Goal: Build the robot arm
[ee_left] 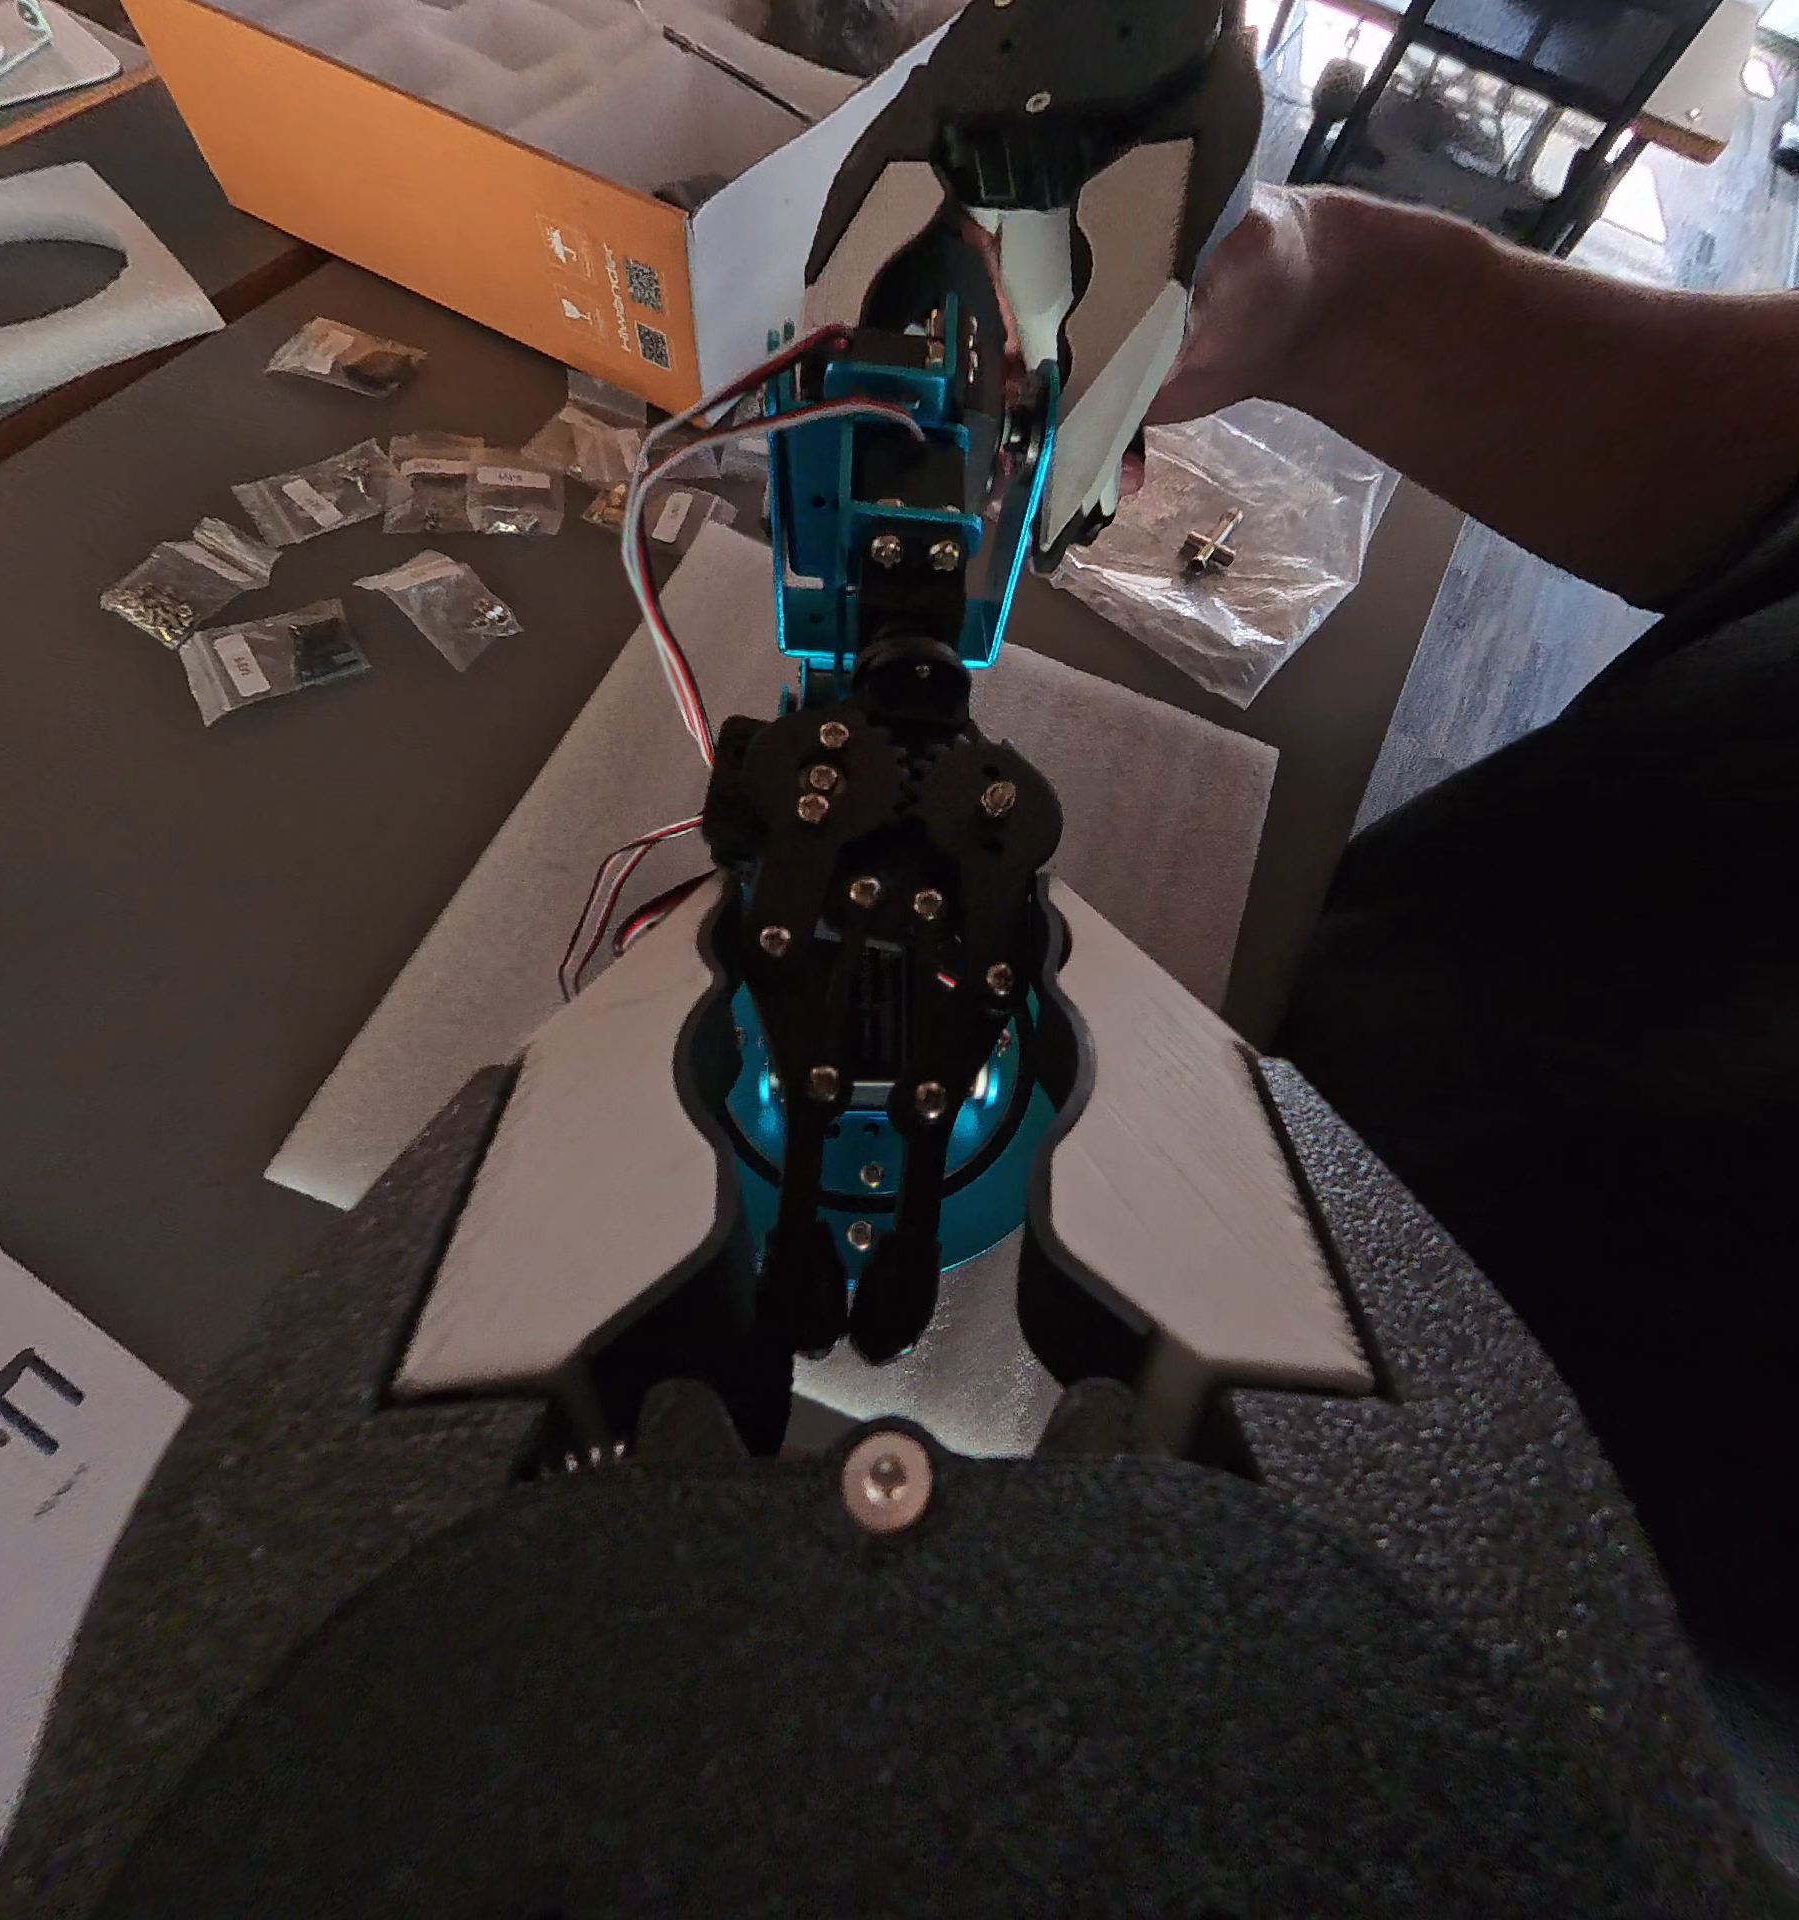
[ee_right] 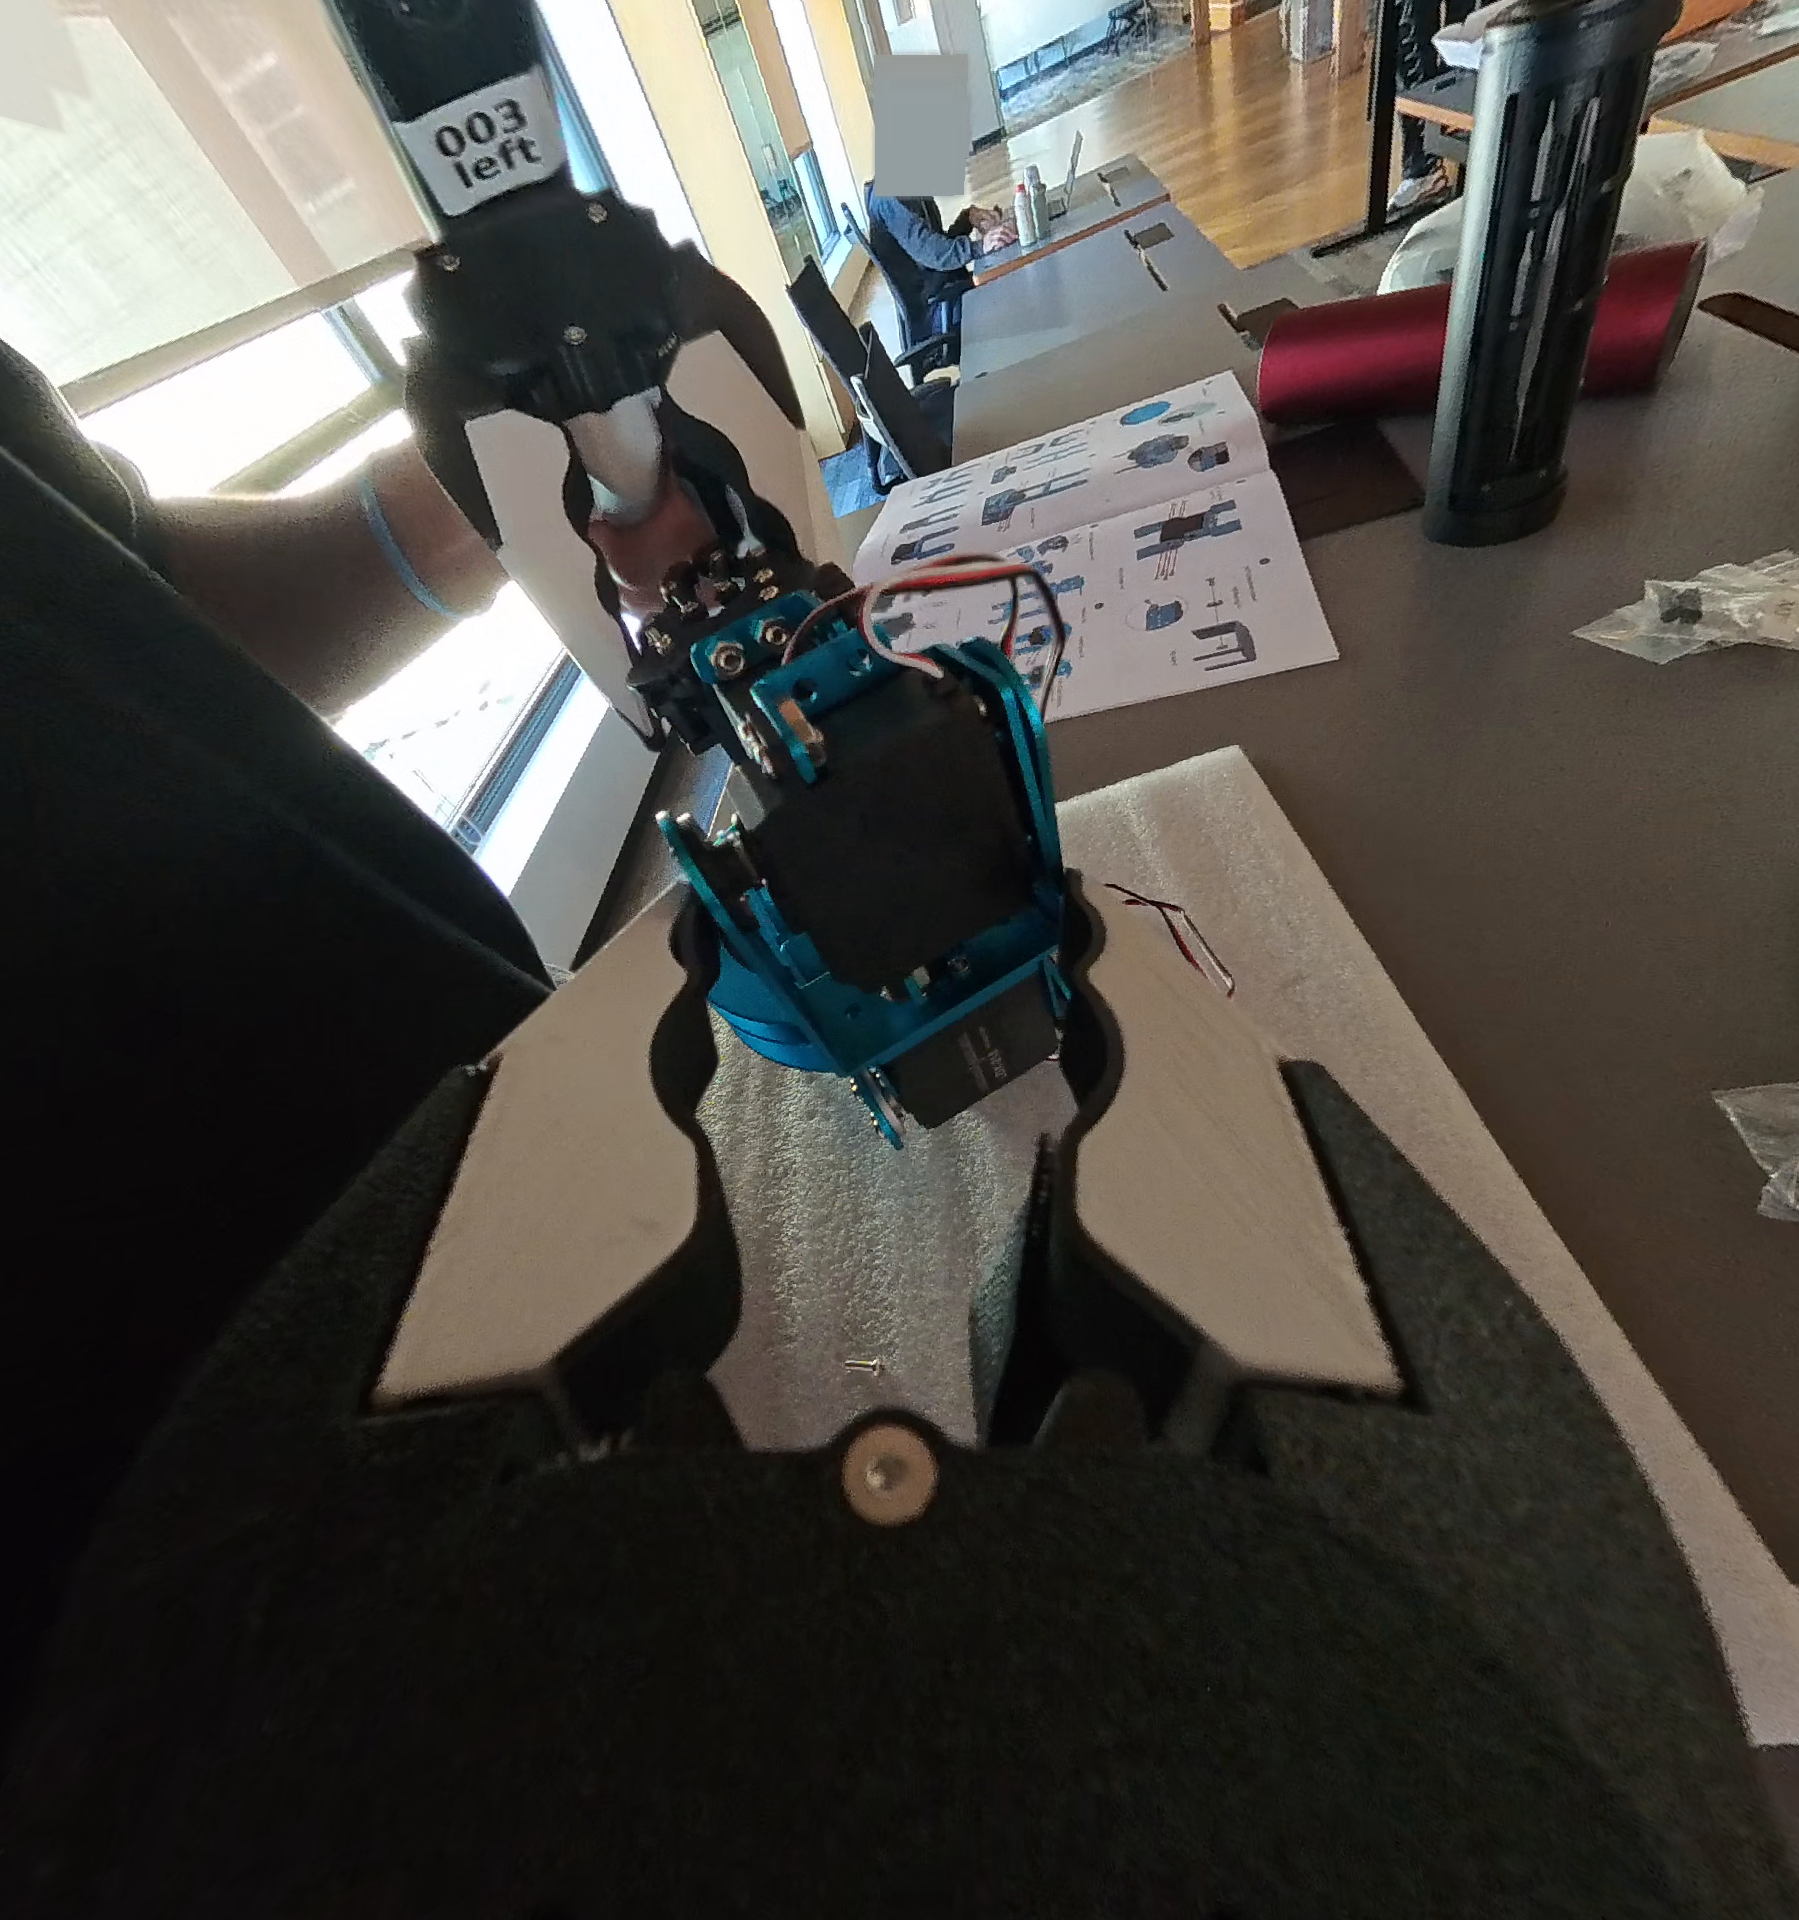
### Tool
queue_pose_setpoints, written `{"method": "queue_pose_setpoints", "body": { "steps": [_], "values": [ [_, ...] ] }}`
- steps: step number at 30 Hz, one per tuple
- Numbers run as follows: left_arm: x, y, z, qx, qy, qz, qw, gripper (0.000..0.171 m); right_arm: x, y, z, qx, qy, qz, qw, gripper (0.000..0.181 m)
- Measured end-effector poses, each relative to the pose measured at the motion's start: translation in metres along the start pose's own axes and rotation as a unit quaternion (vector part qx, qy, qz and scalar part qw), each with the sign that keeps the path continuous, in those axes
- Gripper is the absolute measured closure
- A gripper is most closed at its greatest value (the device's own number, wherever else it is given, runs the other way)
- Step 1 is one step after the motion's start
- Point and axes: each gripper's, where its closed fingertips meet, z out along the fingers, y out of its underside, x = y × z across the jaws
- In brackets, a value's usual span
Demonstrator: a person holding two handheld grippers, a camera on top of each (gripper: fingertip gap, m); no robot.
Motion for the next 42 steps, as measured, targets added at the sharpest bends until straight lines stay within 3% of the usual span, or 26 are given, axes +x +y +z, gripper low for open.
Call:
{"method": "queue_pose_setpoints", "body": {
  "steps": [7, 9, 13, 18, 22, 24, 26, 30, 31, 36, 40, 42],
  "values": [
    [-0.004, 0.015, -0.006, 0.008, -0.021, -0.006, 1.0, 0.11, -0.003, 0.001, -0.001, -0.011, 0.006, 0.01, 1.0, 0.116],
    [-0.004, 0.015, -0.012, 0.027, -0.022, -0.02, 0.999, 0.11, -0.005, 0.003, -0.004, -0.015, 0.009, 0.019, 1.0, 0.106],
    [-0.004, 0.016, -0.023, 0.061, -0.031, -0.039, 0.997, 0.111, -0.002, 0.015, -0.033, -0.027, 0.081, 0.028, 0.996, 0.108],
    [-0.005, 0.022, -0.027, 0.078, -0.036, -0.051, 0.995, 0.126, -0.015, 0.097, -0.047, -0.185, 0.151, 0.052, 0.97, 0.147],
    [-0.004, 0.019, -0.029, 0.088, -0.039, -0.048, 0.994, 0.129, -0.022, 0.13, -0.031, -0.218, 0.167, 0.075, 0.959, 0.159],
    [-0.004, 0.019, -0.029, 0.088, -0.039, -0.051, 0.994, 0.128, -0.028, 0.116, -0.024, -0.19, 0.166, 0.075, 0.965, 0.158],
    [-0.004, 0.017, -0.03, 0.092, -0.041, -0.048, 0.994, 0.13, -0.026, 0.077, -0.028, -0.115, 0.193, 0.043, 0.973, 0.157],
    [-0.002, 0.018, -0.028, 0.086, -0.04, -0.036, 0.995, 0.132, -0.017, -0.011, -0.046, 0.06, 0.228, -0.042, 0.971, 0.113],
    [-0.001, 0.017, -0.028, 0.088, -0.038, -0.035, 0.995, 0.133, -0.016, -0.02, -0.04, 0.066, 0.21, -0.062, 0.973, 0.101],
    [0.0, 0.013, -0.027, 0.098, -0.028, -0.03, 0.994, 0.135, -0.011, -0.017, 0.009, -0.009, 0.081, -0.092, 0.992, 0.087],
    [0.003, 0.016, -0.028, 0.098, -0.014, -0.028, 0.995, 0.14, 0.0, -0.02, 0.016, -0.029, 0.083, -0.09, 0.992, 0.11],
    [0.004, 0.016, -0.028, 0.101, -0.007, -0.032, 0.994, 0.141, 0.001, -0.02, 0.017, -0.04, 0.093, -0.085, 0.991, 0.11]
  ]
}}
